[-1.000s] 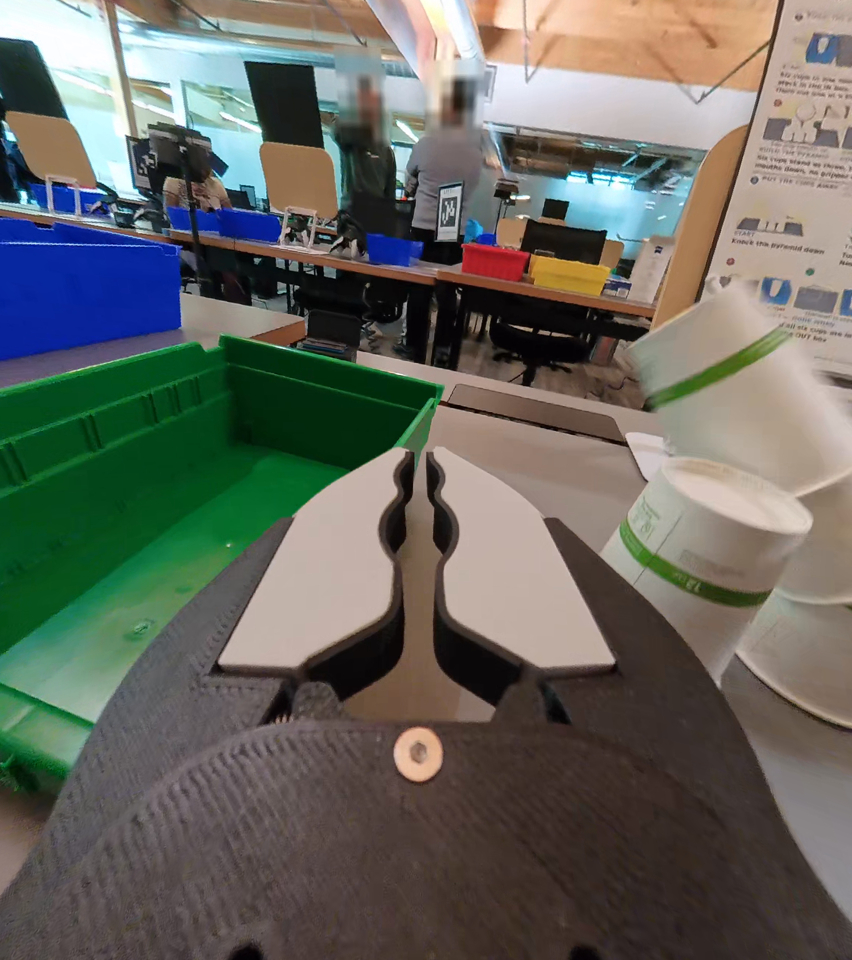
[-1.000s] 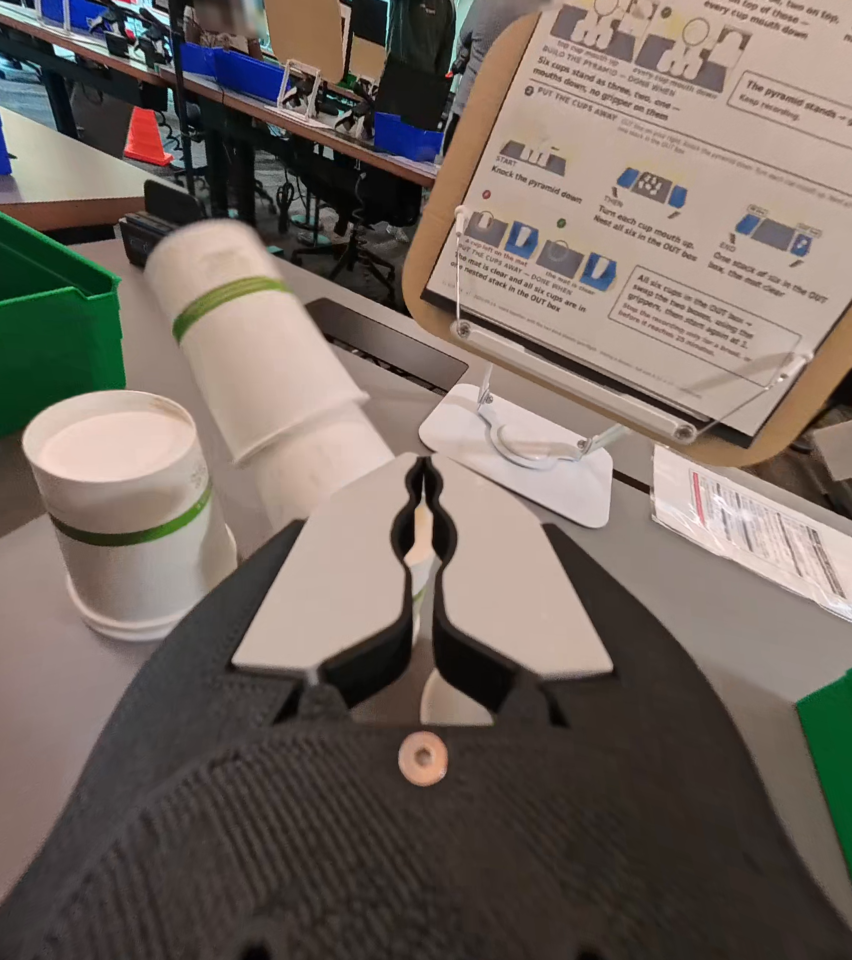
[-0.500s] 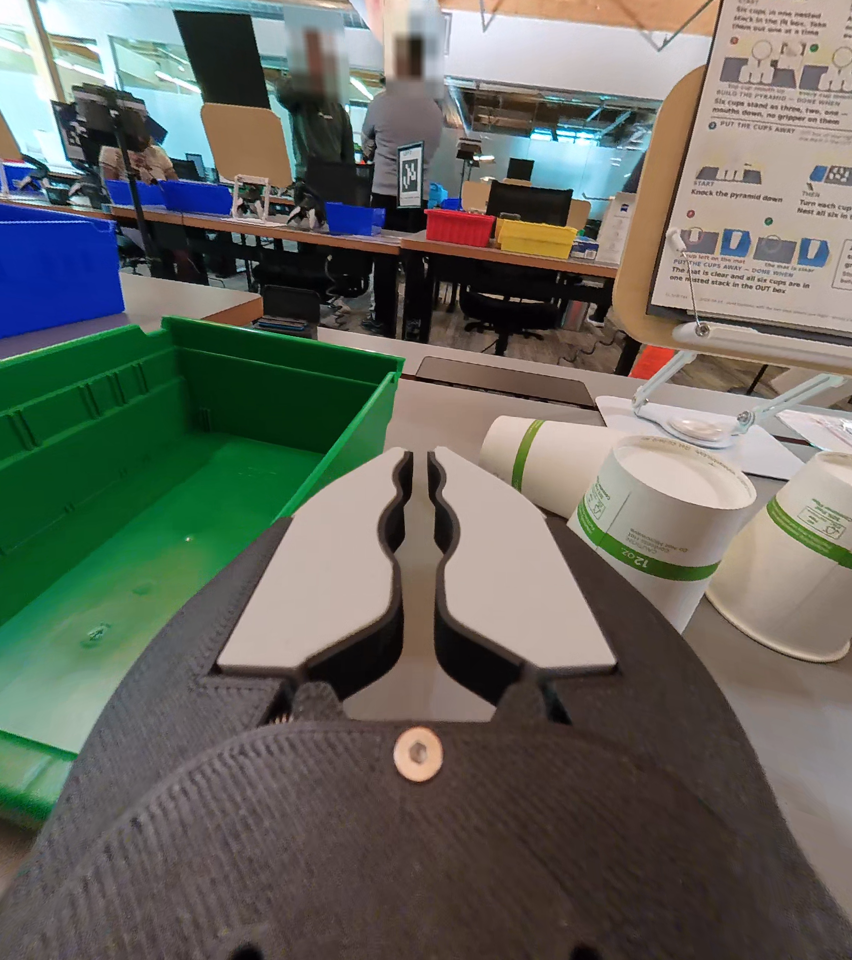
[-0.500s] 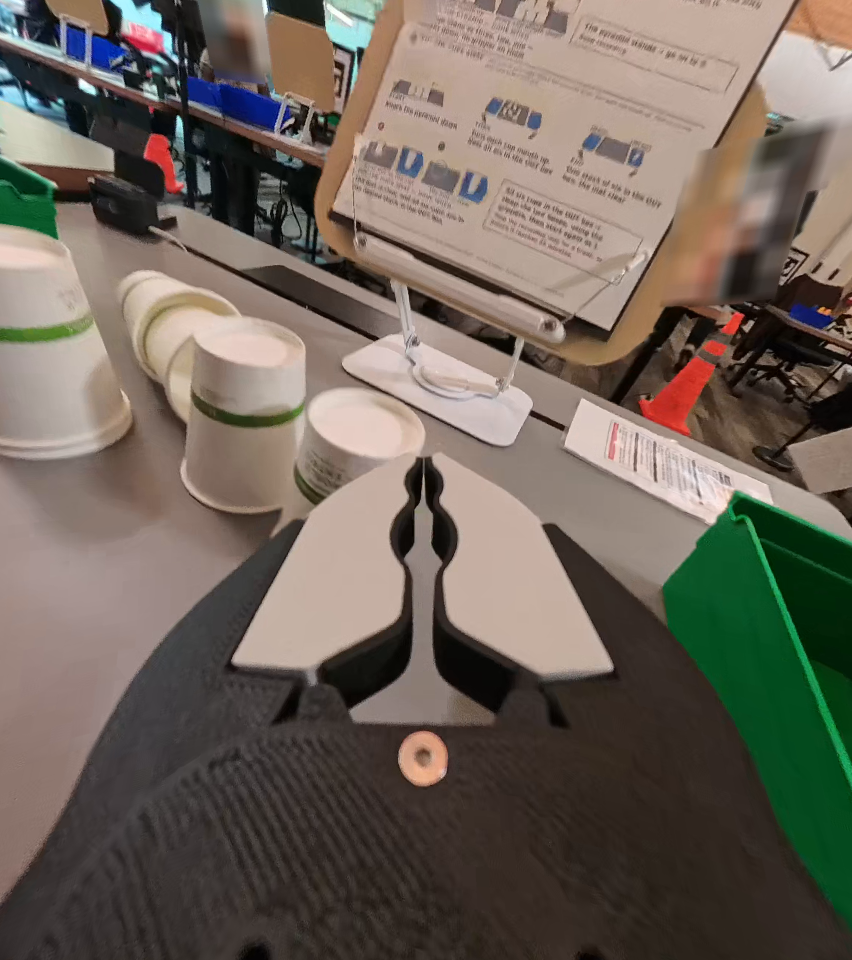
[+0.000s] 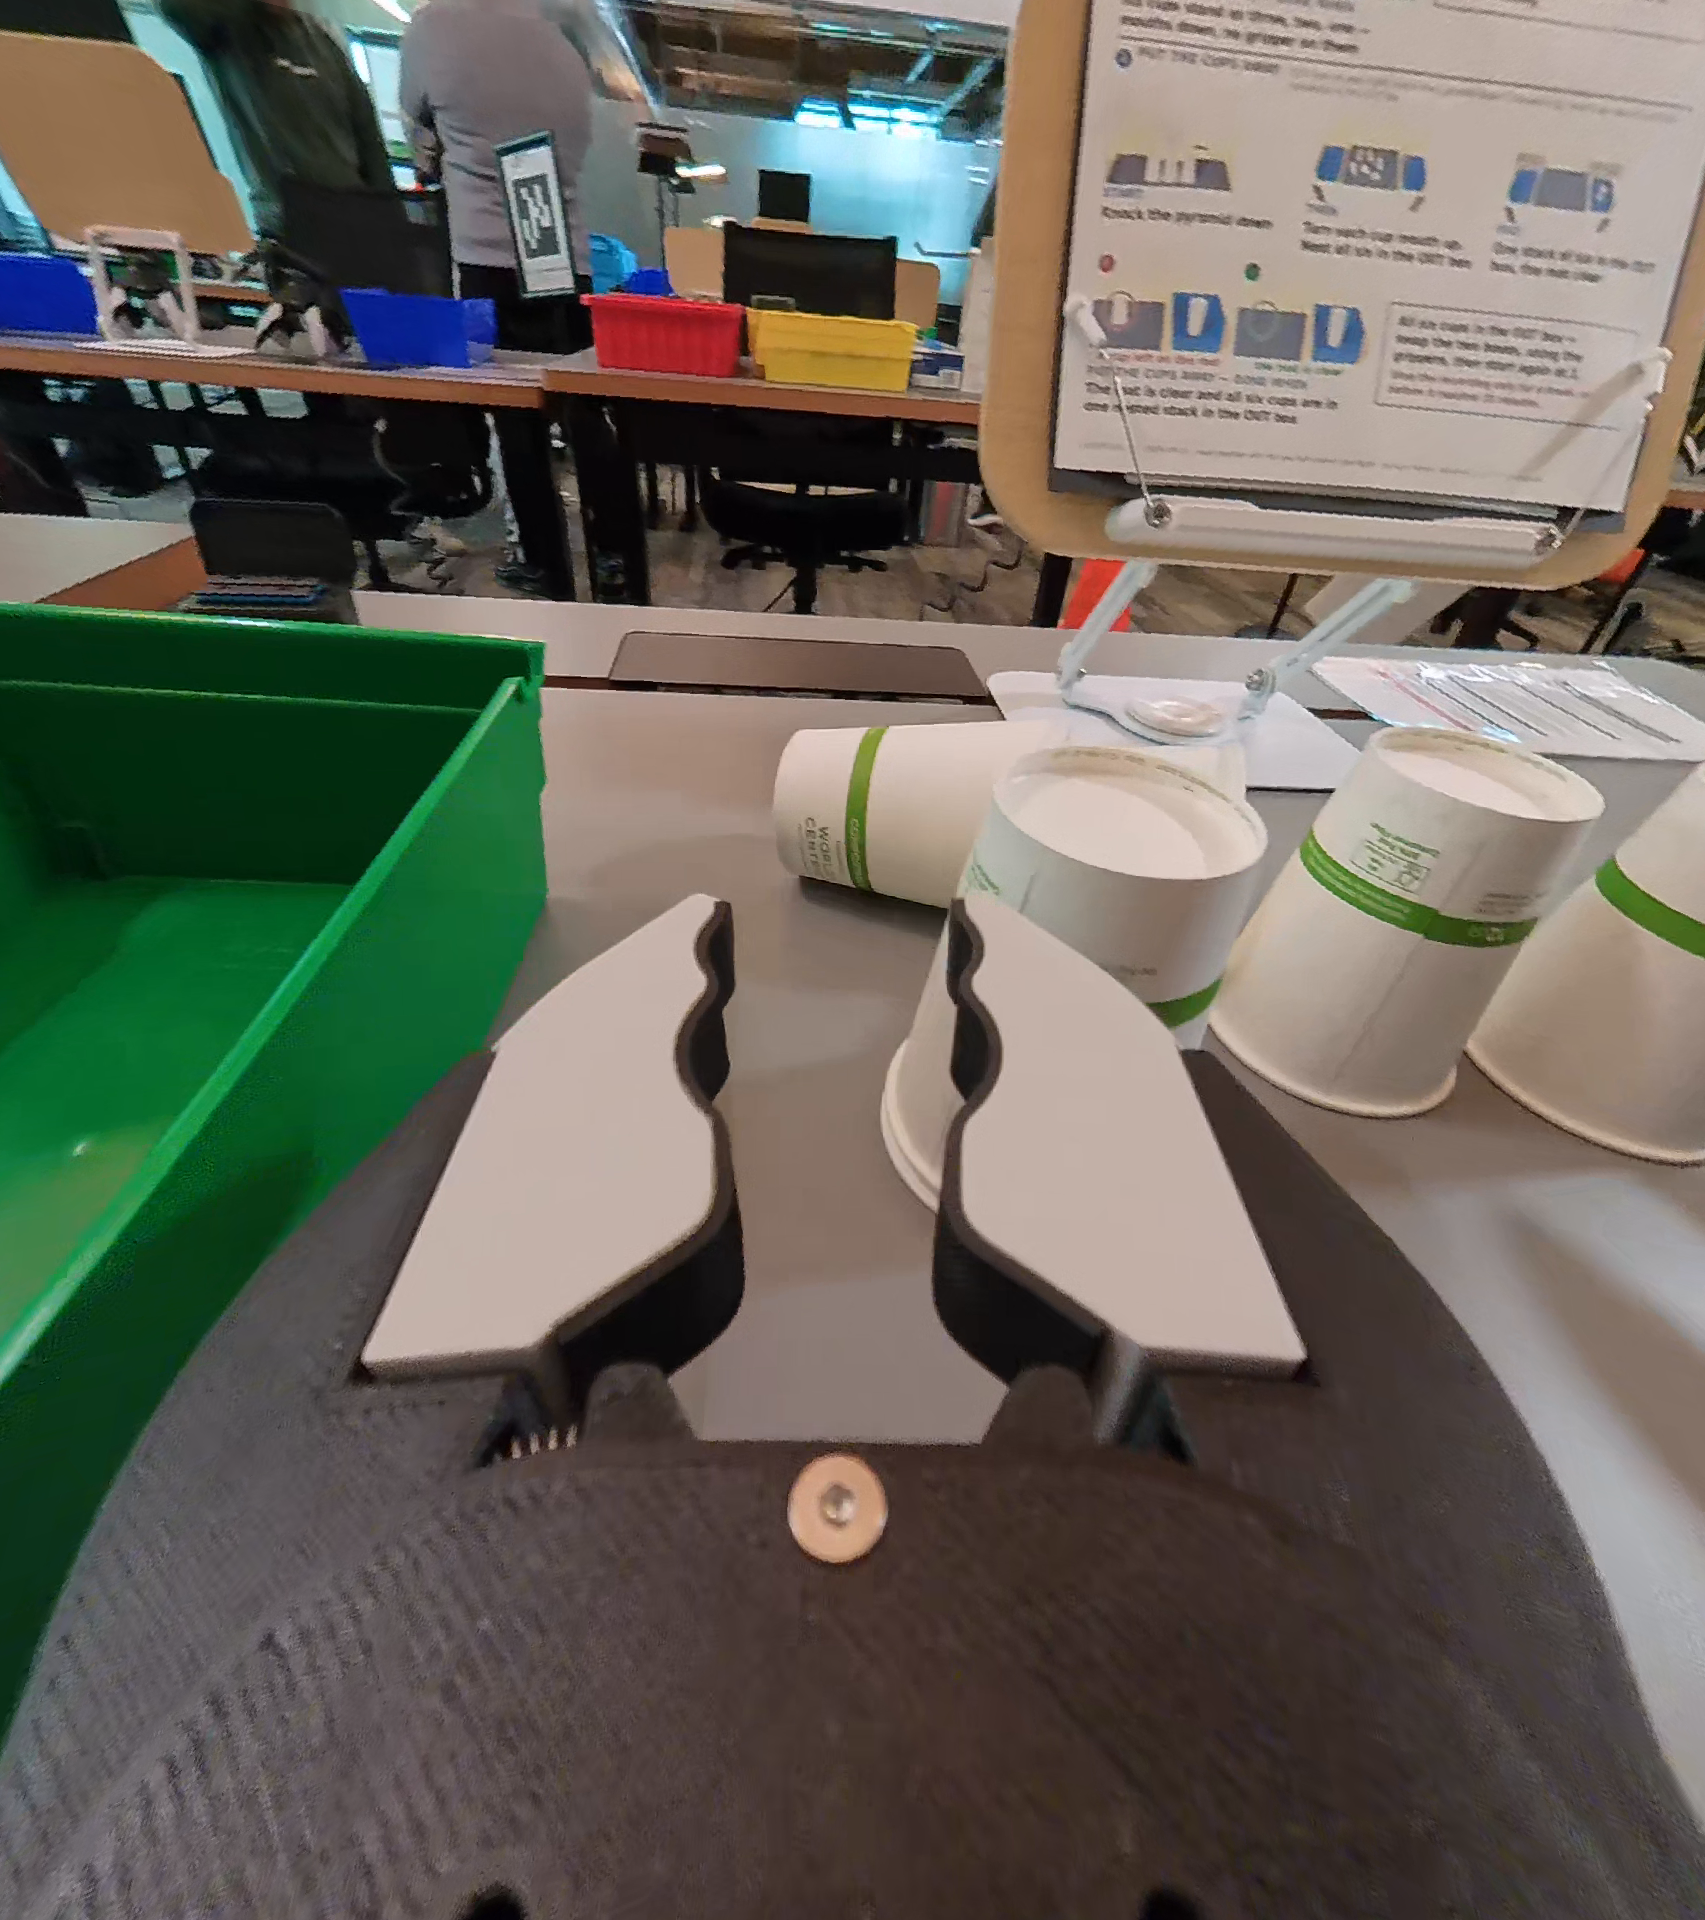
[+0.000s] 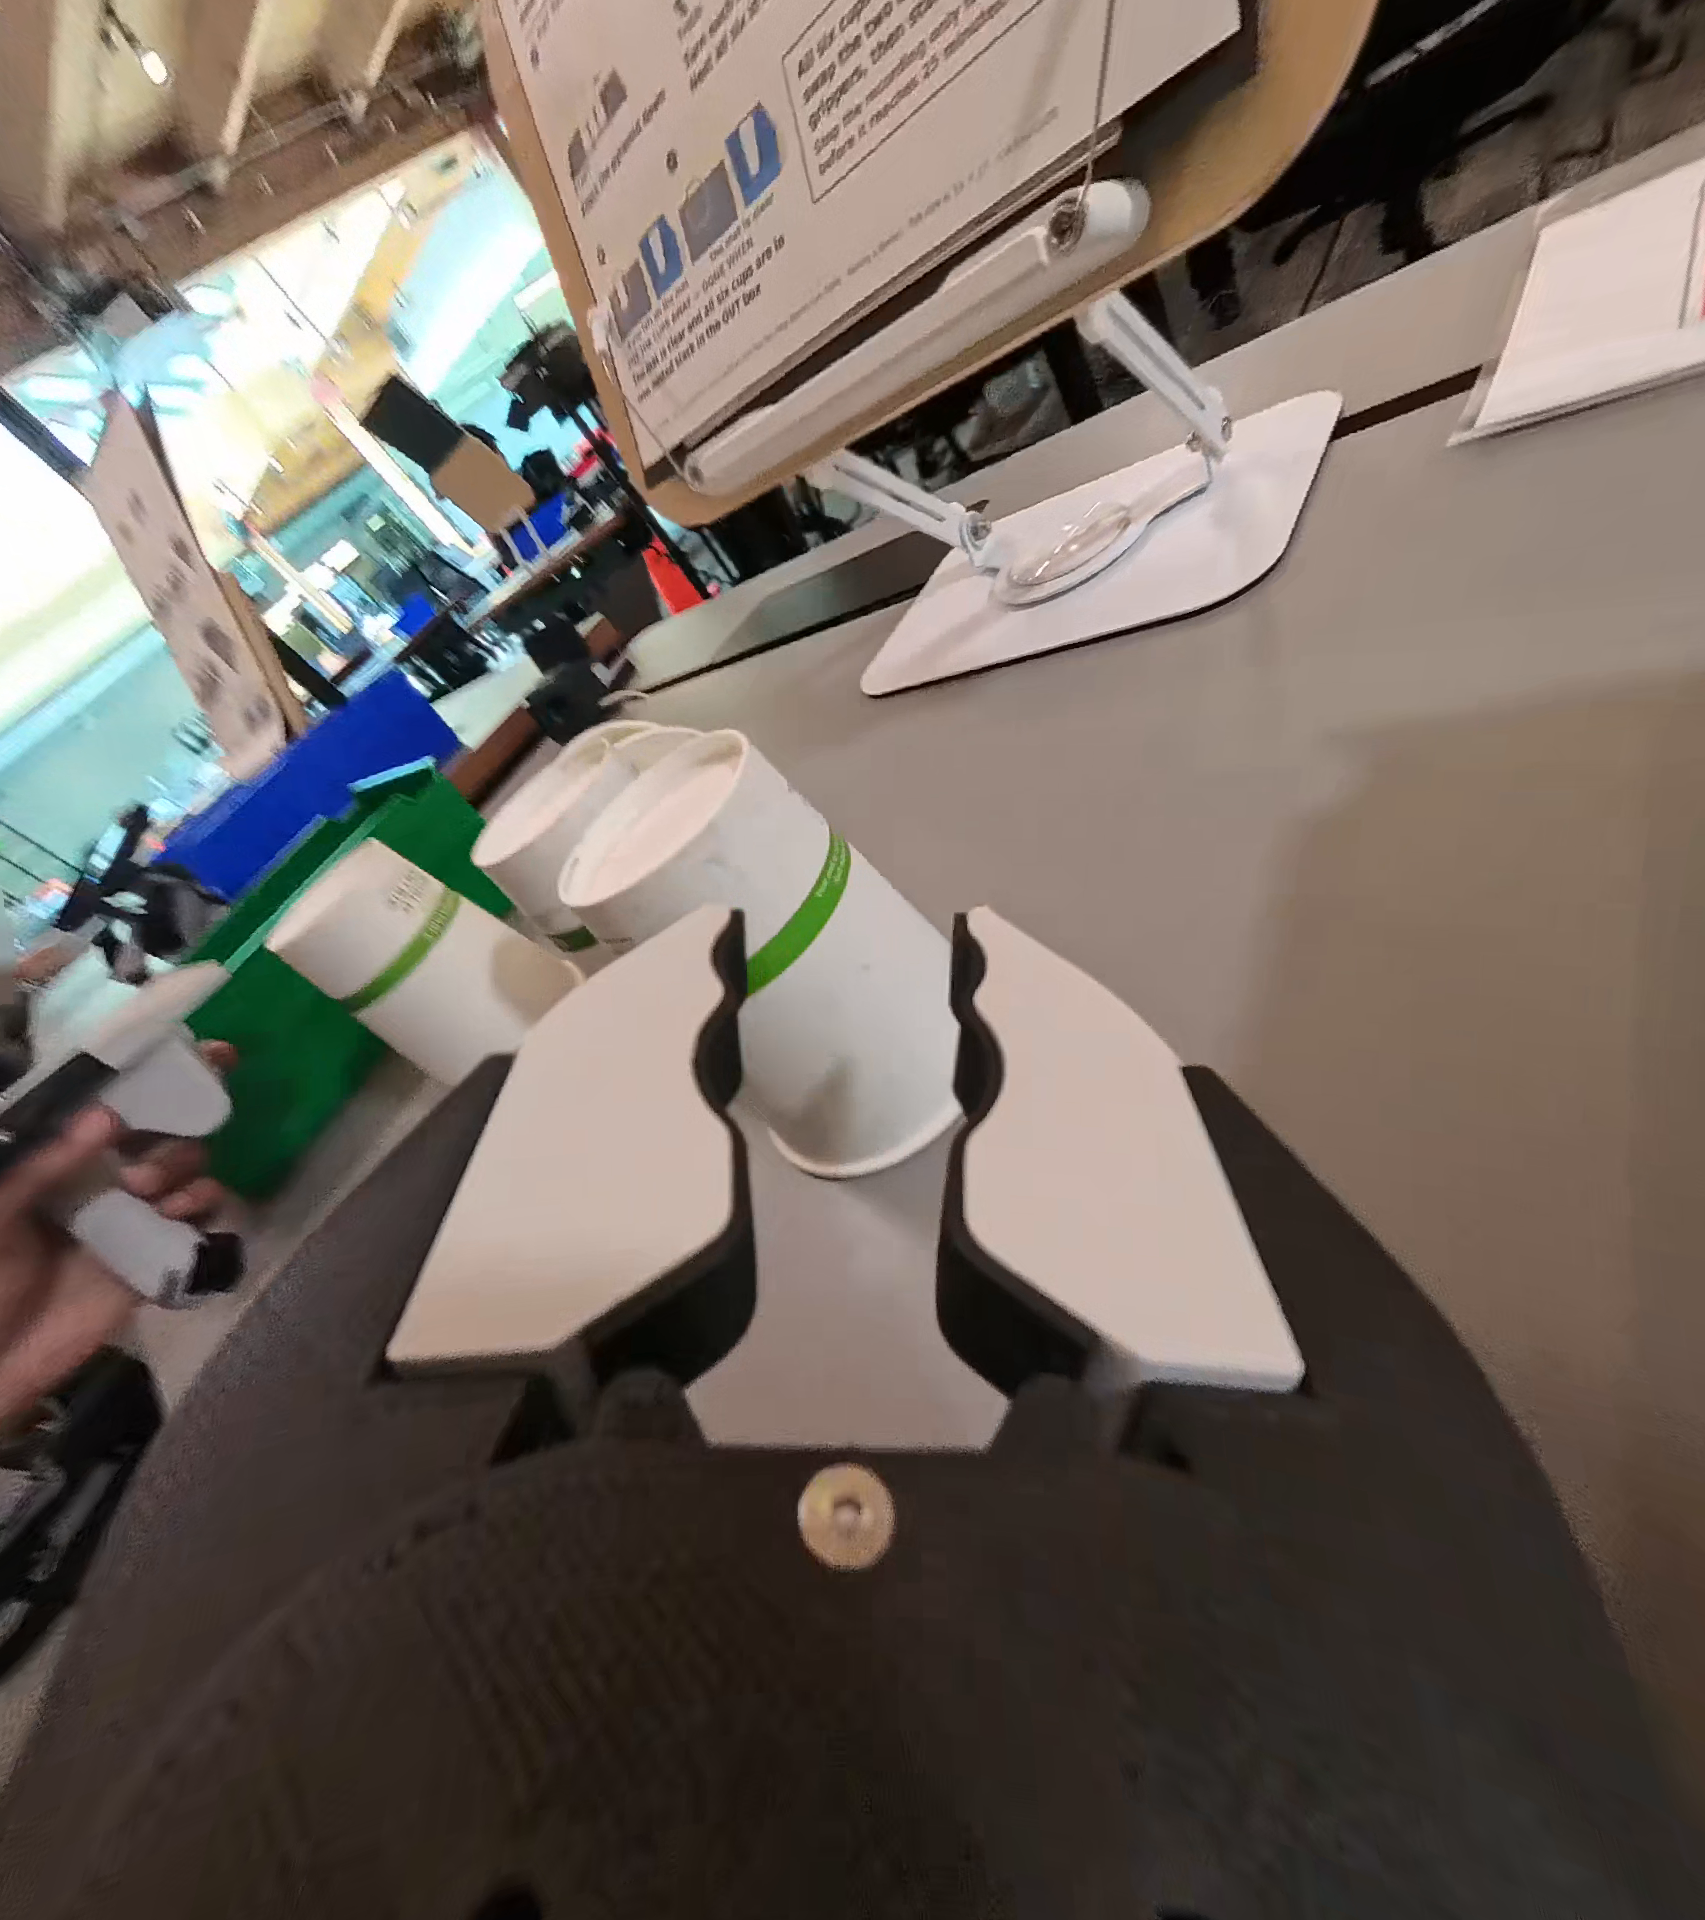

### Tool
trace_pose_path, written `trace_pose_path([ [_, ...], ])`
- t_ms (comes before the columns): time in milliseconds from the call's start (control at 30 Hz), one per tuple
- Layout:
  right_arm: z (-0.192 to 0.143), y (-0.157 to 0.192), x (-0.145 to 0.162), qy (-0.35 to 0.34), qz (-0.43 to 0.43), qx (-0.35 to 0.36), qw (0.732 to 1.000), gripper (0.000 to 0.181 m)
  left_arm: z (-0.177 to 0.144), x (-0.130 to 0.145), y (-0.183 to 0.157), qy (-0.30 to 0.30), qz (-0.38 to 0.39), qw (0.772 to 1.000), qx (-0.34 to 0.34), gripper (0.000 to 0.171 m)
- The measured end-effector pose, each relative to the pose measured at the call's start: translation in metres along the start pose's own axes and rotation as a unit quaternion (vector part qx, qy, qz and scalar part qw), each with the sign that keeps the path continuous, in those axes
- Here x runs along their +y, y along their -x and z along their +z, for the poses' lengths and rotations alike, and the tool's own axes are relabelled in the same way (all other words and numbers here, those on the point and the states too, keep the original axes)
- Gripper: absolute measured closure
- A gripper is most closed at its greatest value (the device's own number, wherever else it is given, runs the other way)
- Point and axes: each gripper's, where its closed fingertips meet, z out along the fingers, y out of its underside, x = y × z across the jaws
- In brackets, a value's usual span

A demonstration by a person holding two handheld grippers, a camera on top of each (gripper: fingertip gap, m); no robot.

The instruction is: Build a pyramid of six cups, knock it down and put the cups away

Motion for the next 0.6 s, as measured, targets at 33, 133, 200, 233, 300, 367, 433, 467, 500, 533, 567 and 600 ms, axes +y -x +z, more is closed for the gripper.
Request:
trace_pose_path([
  [33, -0.001, 0.000, -0.002, -0.005, 0.017, -0.008, 1.000, 0.143, 0.001, 0.001, -0.003, 0.002, 0.002, 1.000, 0.005, 0.130],
  [133, -0.003, -0.001, -0.004, -0.010, 0.034, -0.018, 0.999, 0.142, 0.002, 0.004, -0.012, 0.009, 0.005, 1.000, 0.025, 0.123],
  [200, -0.003, 0.000, -0.002, -0.002, 0.024, -0.017, 1.000, 0.142, 0.003, 0.006, -0.018, 0.013, 0.005, 0.999, 0.040, 0.118],
  [233, -0.002, 0.001, 0.000, 0.003, 0.017, -0.017, 1.000, 0.142, 0.004, 0.006, -0.020, 0.015, 0.006, 0.999, 0.044, 0.117],
  [300, -0.001, 0.004, 0.005, 0.015, 0.003, -0.017, 1.000, 0.142, 0.004, 0.004, -0.020, 0.010, 0.011, 0.999, 0.041, 0.117],
  [367, -0.001, 0.006, 0.008, 0.022, -0.009, -0.016, 1.000, 0.142, 0.005, 0.000, -0.019, 0.000, 0.008, 0.999, 0.037, 0.117],
  [433, -0.002, 0.007, 0.010, 0.026, -0.021, -0.013, 0.999, 0.142, 0.006, -0.003, -0.018, -0.008, -0.001, 0.999, 0.034, 0.118],
  [467, -0.003, 0.007, 0.010, 0.027, -0.027, -0.010, 0.999, 0.142, 0.007, -0.004, -0.017, -0.011, -0.007, 0.999, 0.033, 0.118],
  [500, -0.005, 0.006, 0.011, 0.028, -0.032, -0.008, 0.999, 0.142, 0.008, -0.006, -0.017, -0.015, -0.014, 0.999, 0.031, 0.118],
  [533, -0.006, 0.005, 0.011, 0.028, -0.035, -0.005, 0.999, 0.142, 0.008, -0.008, -0.016, -0.021, -0.021, 0.999, 0.029, 0.118],
  [567, -0.008, 0.003, 0.011, 0.028, -0.037, -0.002, 0.999, 0.142, 0.009, -0.011, -0.015, -0.028, -0.028, 0.999, 0.026, 0.119],
  [600, -0.010, 0.002, 0.011, 0.028, -0.037, 0.000, 0.999, 0.142, 0.010, -0.013, -0.013, -0.035, -0.034, 0.999, 0.022, 0.119],
])
